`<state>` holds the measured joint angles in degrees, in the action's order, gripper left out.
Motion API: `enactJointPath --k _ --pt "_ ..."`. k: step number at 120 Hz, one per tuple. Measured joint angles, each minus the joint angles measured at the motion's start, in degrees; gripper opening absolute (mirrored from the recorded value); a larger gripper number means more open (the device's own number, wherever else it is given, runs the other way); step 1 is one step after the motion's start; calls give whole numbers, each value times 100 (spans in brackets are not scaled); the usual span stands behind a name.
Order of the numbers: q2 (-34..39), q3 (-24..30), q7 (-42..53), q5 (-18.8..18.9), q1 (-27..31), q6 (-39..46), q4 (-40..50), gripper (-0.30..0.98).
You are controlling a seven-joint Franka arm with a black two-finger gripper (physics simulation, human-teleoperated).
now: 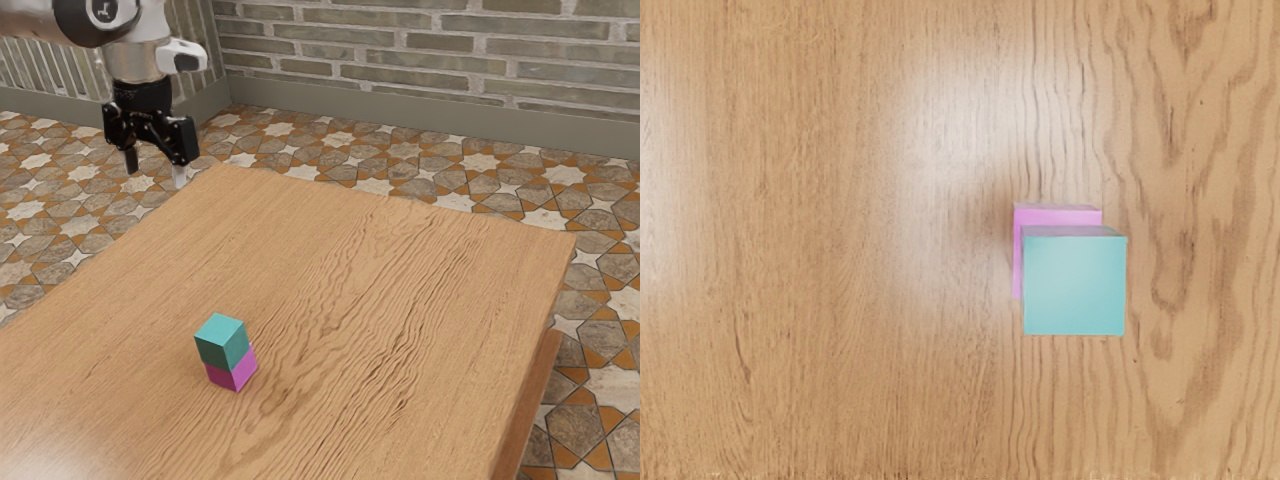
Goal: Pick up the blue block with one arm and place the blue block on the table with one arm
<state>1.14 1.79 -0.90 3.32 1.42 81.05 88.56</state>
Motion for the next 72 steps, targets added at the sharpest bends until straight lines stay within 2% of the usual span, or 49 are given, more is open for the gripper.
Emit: enactJointPath --k 10,22,49,72 --pt "94 39 -2 -21 139 483 850 69" --pt "99 87 -5 -36 162 986 1468 69" --pt "168 252 -1 -139 -79 2366 2650 69" --pt "368 332 4 -242 -119 3124 3359 69"
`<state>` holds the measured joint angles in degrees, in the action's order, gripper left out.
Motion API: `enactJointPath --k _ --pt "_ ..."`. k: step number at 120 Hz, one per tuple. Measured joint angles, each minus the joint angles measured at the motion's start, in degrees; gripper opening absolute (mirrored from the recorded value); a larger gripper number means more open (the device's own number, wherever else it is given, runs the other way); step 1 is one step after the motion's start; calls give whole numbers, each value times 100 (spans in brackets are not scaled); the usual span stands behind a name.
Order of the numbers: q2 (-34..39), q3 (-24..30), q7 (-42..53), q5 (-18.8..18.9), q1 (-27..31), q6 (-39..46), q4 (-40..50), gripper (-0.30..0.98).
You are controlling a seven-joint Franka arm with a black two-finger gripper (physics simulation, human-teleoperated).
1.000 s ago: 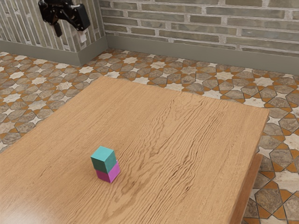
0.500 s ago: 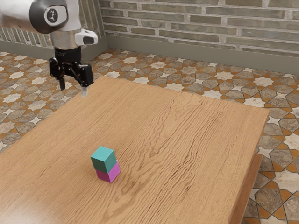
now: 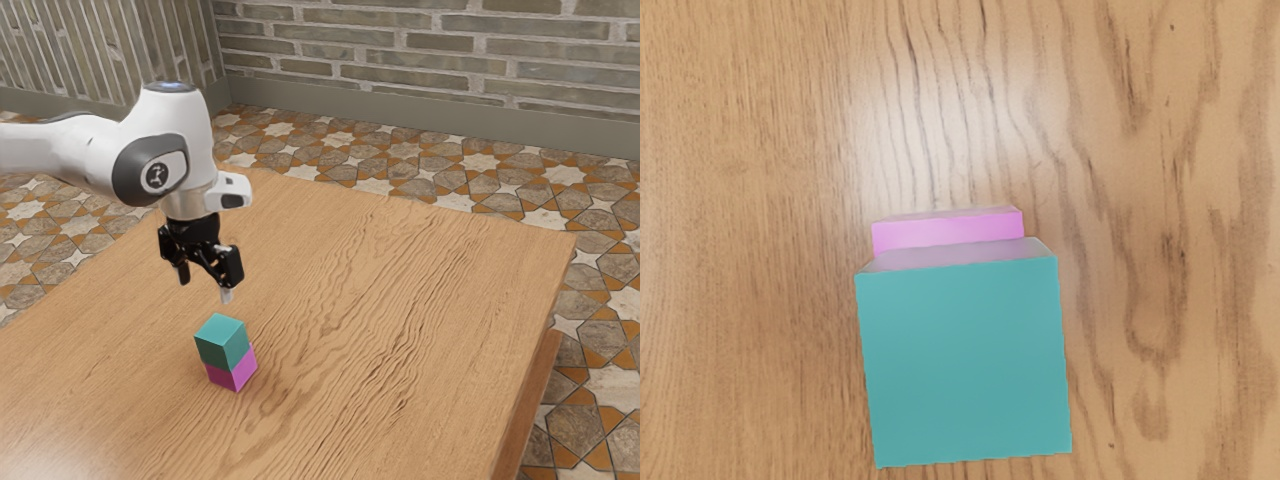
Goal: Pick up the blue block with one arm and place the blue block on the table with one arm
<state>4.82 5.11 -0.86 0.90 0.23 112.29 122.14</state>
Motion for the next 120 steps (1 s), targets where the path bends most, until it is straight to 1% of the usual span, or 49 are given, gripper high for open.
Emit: enactJointPath --k 25,39,84,120 --pt "10 25 51 -32 57 573 486 69" --pt "-66 29 77 -51 52 775 574 69" --pt "-327 51 128 -72 32 1203 829 69" --pt "-662 52 152 -58 27 1322 775 69"
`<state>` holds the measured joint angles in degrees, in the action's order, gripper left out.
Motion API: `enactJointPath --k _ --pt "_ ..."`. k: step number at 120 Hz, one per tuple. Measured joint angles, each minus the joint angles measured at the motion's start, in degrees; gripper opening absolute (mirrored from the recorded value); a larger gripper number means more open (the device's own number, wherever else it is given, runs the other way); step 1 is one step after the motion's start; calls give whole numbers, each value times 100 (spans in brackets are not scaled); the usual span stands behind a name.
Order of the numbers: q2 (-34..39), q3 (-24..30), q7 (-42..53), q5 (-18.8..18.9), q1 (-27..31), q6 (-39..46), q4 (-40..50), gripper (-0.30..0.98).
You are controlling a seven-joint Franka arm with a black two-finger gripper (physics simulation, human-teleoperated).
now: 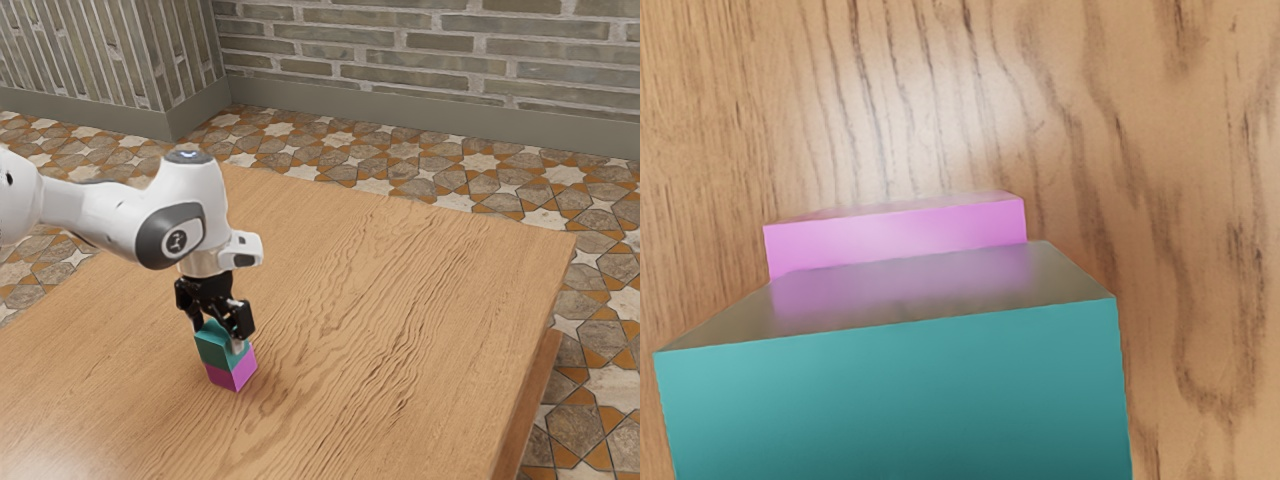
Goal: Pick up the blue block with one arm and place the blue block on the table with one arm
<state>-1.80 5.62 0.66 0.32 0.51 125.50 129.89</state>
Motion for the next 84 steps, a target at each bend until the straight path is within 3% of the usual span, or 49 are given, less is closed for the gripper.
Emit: enactJointPath --k 21,41,62,84 --pt "-82 0 8 0 13 87 5 68" --pt "-70 0 16 -4 17 122 -1 45" --pt "-42 12 -2 27 14 140 -16 38" --pt "-60 516 -60 111 229 -90 -803 31"
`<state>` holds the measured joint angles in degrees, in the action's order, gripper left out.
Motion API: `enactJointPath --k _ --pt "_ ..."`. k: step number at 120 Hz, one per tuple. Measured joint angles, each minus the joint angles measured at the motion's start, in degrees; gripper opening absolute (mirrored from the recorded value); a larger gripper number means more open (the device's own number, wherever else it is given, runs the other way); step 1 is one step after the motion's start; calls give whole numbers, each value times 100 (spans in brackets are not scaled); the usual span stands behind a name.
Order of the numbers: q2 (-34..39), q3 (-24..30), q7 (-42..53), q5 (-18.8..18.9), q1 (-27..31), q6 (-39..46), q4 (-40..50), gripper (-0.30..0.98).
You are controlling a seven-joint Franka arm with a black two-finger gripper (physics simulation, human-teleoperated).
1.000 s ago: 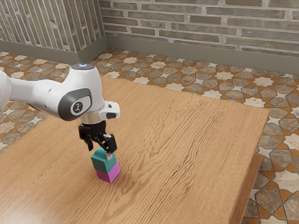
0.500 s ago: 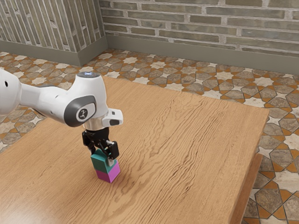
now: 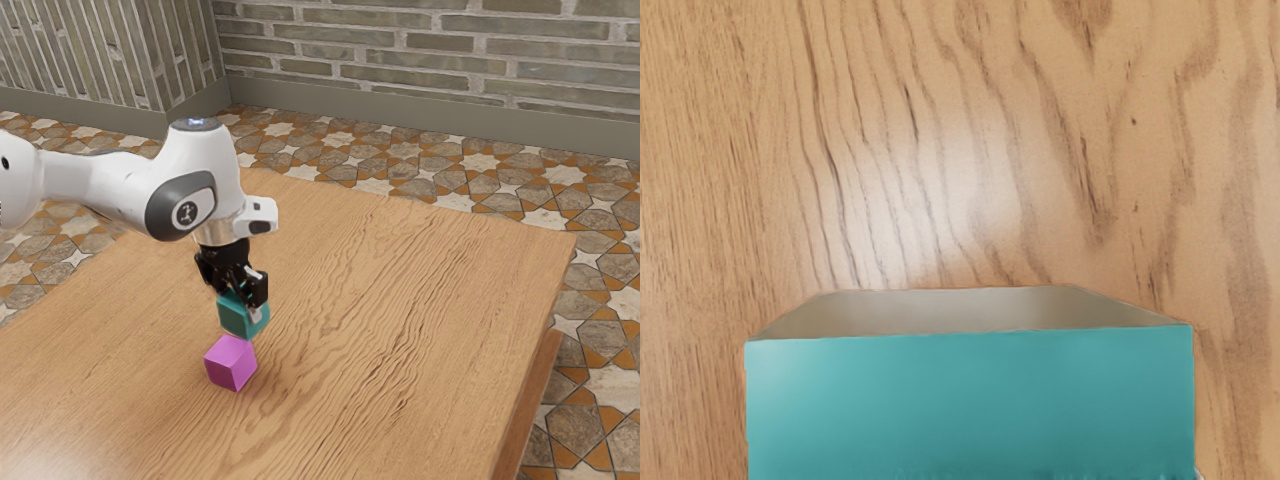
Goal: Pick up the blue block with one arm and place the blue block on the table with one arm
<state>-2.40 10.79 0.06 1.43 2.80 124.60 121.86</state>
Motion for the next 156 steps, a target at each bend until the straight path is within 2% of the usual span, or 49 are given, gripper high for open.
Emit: enactJointPath --k 23,43,61,71,108,119,137,156 --pt "-663 74 -65 53 -742 -250 -744 26" --pt "-1183 67 -121 84 -835 -316 -936 21" --pt "-1439 61 -188 132 -899 -327 -1035 12" --pt "-1455 63 -203 114 -902 -332 -1040 25" --pt "-1324 81 -116 -65 -912 -363 -1048 54" --pt "-1177 90 -89 -77 -911 -368 -1043 59" --pt "-471 195 -52 5 -904 -454 -1032 64" --pt "-357 259 -22 63 -866 -537 -1037 66"
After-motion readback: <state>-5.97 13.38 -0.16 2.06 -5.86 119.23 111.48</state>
